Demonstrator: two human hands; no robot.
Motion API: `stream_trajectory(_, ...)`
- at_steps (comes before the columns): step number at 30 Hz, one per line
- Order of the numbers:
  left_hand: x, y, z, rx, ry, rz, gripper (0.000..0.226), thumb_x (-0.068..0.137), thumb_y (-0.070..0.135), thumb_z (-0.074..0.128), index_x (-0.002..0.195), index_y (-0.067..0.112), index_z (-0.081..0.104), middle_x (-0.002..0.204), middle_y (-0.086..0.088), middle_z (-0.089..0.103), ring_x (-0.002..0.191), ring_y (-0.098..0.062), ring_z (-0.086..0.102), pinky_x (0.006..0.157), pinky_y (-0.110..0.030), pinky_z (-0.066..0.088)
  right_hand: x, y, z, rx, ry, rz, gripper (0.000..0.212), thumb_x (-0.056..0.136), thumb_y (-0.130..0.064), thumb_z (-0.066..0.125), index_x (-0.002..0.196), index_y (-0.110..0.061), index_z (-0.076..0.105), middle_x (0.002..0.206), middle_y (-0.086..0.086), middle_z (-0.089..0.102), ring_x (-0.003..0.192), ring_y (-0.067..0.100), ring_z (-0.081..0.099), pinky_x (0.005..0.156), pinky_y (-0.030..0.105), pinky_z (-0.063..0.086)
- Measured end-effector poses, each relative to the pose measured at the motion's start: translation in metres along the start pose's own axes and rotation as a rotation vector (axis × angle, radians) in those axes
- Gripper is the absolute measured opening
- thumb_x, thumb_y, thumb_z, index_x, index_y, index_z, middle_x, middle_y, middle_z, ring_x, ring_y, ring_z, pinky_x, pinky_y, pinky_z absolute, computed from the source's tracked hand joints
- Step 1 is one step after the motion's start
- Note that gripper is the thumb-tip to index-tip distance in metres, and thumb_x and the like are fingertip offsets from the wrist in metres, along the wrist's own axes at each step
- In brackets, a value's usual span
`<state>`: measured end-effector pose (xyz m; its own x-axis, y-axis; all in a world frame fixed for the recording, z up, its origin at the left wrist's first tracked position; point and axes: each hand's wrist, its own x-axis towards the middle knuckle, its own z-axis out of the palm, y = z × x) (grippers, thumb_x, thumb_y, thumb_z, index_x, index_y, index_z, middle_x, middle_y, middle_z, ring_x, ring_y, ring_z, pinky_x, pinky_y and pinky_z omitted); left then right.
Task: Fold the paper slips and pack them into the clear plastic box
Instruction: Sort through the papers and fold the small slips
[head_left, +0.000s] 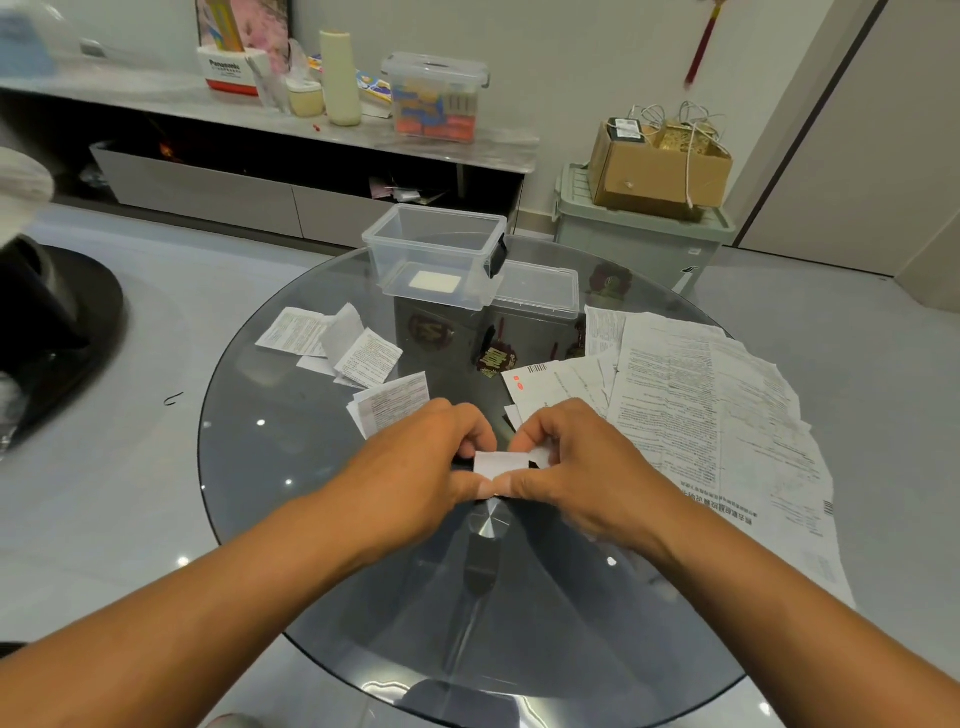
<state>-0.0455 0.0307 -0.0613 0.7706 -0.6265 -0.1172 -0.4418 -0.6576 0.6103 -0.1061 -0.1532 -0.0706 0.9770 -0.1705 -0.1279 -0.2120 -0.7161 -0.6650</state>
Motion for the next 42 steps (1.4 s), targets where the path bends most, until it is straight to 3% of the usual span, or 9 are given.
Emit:
stream_trajectory(3,-0.006,-0.001,-0.012,0.109,0.159,0.01,0.042,0.08,0.052,0.077,0.109,0.039,0.05,0.106,0.016,0.052,0.084,-0.005,0.053,0.075,-0.031,0.049,0.0,0.0,0.002,0.014,0.006,-0.012,0.023,0.079,-0.036,0.086,0.083,-0.029,0.064,0.085,-0.014,0.059,0.076,0.007,0.055,0.066,0.026,0.039)
stream_trajectory(7,-0.011,-0.012,-0.042,0.302,0.405,-0.11,0.038,0.088,0.05,0.07,0.114,0.035,0.047,0.114,0.01,0.055,0.098,-0.021,0.057,0.075,-0.038,0.046,0.002,-0.001,0.007,0.11,-0.032,-0.017,0.023,0.08,-0.028,0.086,0.09,-0.031,0.066,0.078,-0.015,0.065,0.07,0.002,0.058,0.068,0.022,0.043)
stream_trajectory(12,-0.006,-0.042,-0.053,0.301,0.361,-0.242,0.02,0.093,0.044,0.068,0.104,0.032,0.058,0.106,0.009,0.063,0.09,-0.019,0.061,0.069,-0.033,0.043,0.005,-0.01,0.012,0.285,-0.019,-0.095,0.018,0.086,-0.021,0.082,0.097,-0.031,0.073,0.083,-0.012,0.071,0.067,0.002,0.06,0.073,0.029,0.053)
stream_trajectory(15,0.0,-0.053,-0.053,0.184,0.336,-0.267,0.014,0.093,0.032,0.07,0.082,0.029,0.062,0.084,0.013,0.066,0.076,-0.009,0.059,0.059,-0.028,0.038,0.006,-0.021,0.014,0.262,-0.053,-0.147,0.014,0.095,-0.023,0.072,0.102,-0.034,0.078,0.09,-0.015,0.074,0.084,0.004,0.068,0.079,0.026,0.055)
stream_trajectory(19,-0.001,-0.06,-0.063,0.155,0.298,-0.296,0.016,0.09,0.022,0.074,0.077,0.027,0.066,0.079,0.011,0.065,0.075,-0.01,0.059,0.057,-0.026,0.038,0.017,-0.038,0.029,0.161,-0.047,-0.232,0.023,0.099,-0.023,0.068,0.115,-0.036,0.076,0.105,-0.015,0.069,0.099,0.002,0.064,0.091,0.023,0.051)
stream_trajectory(25,-0.01,-0.068,-0.071,0.155,0.364,-0.284,0.015,0.09,0.028,0.075,0.078,0.027,0.065,0.079,0.009,0.067,0.074,-0.012,0.06,0.066,-0.032,0.048,0.043,-0.064,0.058,0.338,0.014,-0.193,0.032,0.09,-0.013,0.077,0.118,-0.028,0.073,0.094,-0.008,0.07,0.079,0.008,0.065,0.082,0.029,0.059)
stream_trajectory(30,-0.016,-0.06,-0.06,0.143,0.559,-0.009,0.001,0.097,0.03,0.064,0.097,0.031,0.063,0.094,0.011,0.059,0.077,-0.003,0.055,0.064,-0.019,0.041,0.048,-0.071,0.071,0.297,0.033,-0.185,0.045,0.089,-0.017,0.078,0.13,-0.028,0.064,0.112,-0.007,0.065,0.077,0.005,0.064,0.079,0.02,0.053)
stream_trajectory(37,-0.016,-0.058,-0.033,0.261,0.4,0.389,0.018,0.091,0.016,0.069,0.107,0.024,0.069,0.107,0.006,0.062,0.099,-0.015,0.055,0.075,-0.035,0.051,0.039,-0.068,0.058,0.274,0.071,-0.168,0.045,0.094,-0.009,0.069,0.133,-0.03,0.06,0.123,-0.003,0.066,0.094,0.013,0.067,0.091,0.032,0.059)
stream_trajectory(42,-0.013,-0.044,-0.022,0.33,0.393,0.495,0.032,0.09,0.014,0.07,0.121,0.021,0.066,0.123,0.005,0.061,0.111,-0.014,0.055,0.09,-0.026,0.047,0.013,-0.058,0.021,0.106,0.156,-0.191,0.04,0.099,-0.013,0.063,0.136,-0.031,0.06,0.134,-0.008,0.061,0.115,0.008,0.06,0.104,0.032,0.051)
